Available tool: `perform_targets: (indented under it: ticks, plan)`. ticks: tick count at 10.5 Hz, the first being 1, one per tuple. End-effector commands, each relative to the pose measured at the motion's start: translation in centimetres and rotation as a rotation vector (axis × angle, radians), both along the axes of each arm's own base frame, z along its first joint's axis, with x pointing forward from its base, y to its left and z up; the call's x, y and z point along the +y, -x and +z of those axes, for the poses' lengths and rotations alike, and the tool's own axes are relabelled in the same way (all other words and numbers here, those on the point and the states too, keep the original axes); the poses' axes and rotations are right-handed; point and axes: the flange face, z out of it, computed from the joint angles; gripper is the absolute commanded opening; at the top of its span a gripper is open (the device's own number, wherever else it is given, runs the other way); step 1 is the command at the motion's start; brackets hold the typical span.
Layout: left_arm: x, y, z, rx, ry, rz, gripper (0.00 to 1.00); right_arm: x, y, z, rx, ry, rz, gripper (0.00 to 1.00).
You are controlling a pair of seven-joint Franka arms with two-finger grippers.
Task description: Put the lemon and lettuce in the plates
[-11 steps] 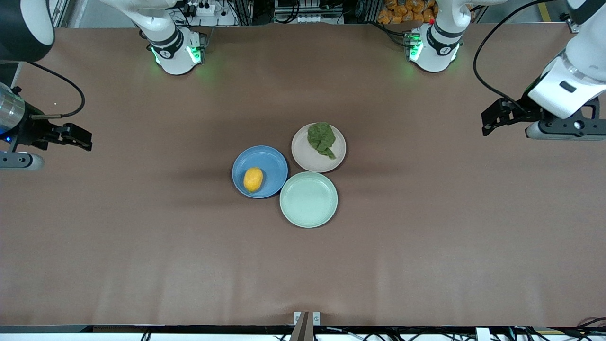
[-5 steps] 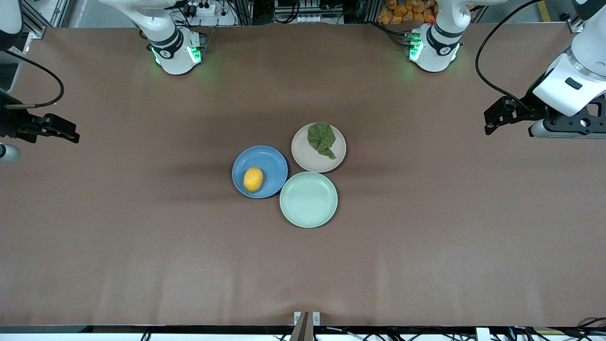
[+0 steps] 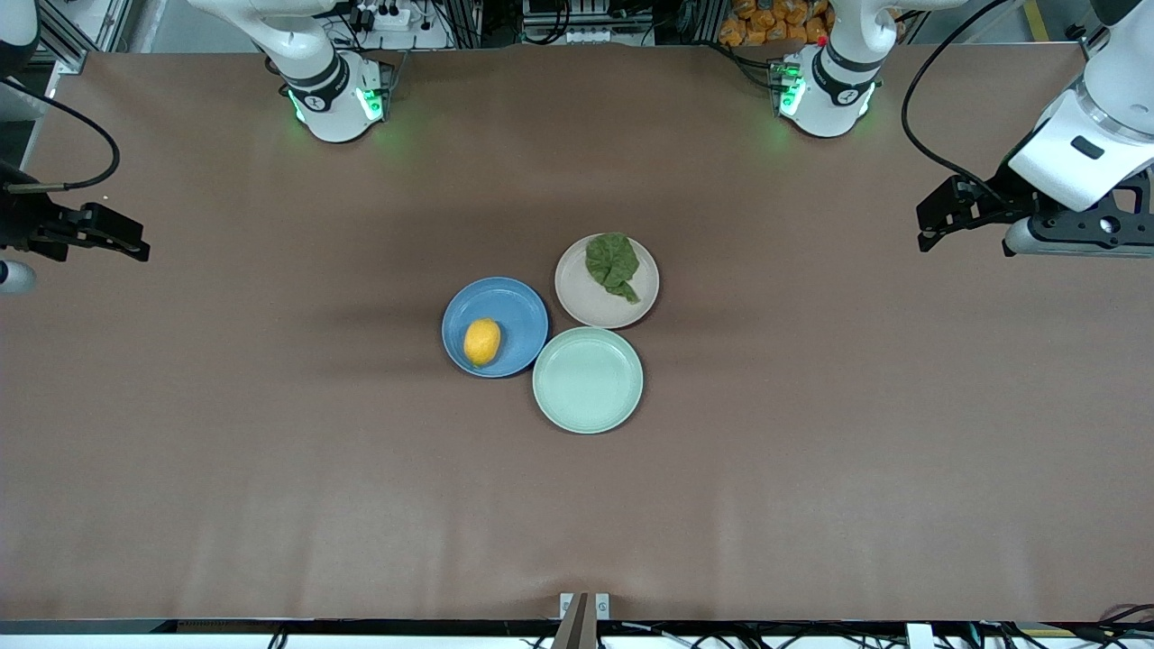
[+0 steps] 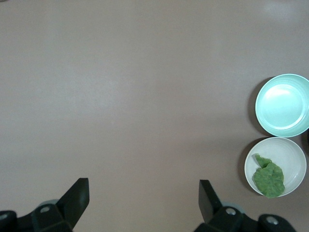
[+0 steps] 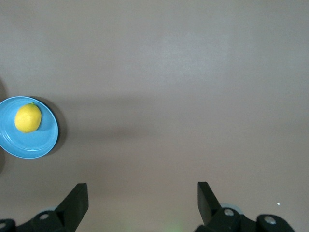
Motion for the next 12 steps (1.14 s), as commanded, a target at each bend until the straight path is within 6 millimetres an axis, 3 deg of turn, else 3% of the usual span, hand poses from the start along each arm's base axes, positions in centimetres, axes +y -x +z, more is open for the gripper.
perform_targets:
  ticks: [1, 5, 12]
  plan:
    - [0.1, 0.1, 0.6, 0.012, 0.012, -0.012, 1.0, -0.2, 1.5, 0.0, -0.016, -0.011, 0.007, 1.0]
    - [-0.1, 0.4, 0.6, 0.021, 0.01, -0.015, 1.0, -0.7, 1.0, 1.3, -0.046, 0.004, 0.001, 1.0]
    - [0.1, 0.3, 0.6, 0.021, 0.01, -0.012, 1.0, -1.9, -1.3, 1.5, -0.087, 0.01, -0.028, 1.0]
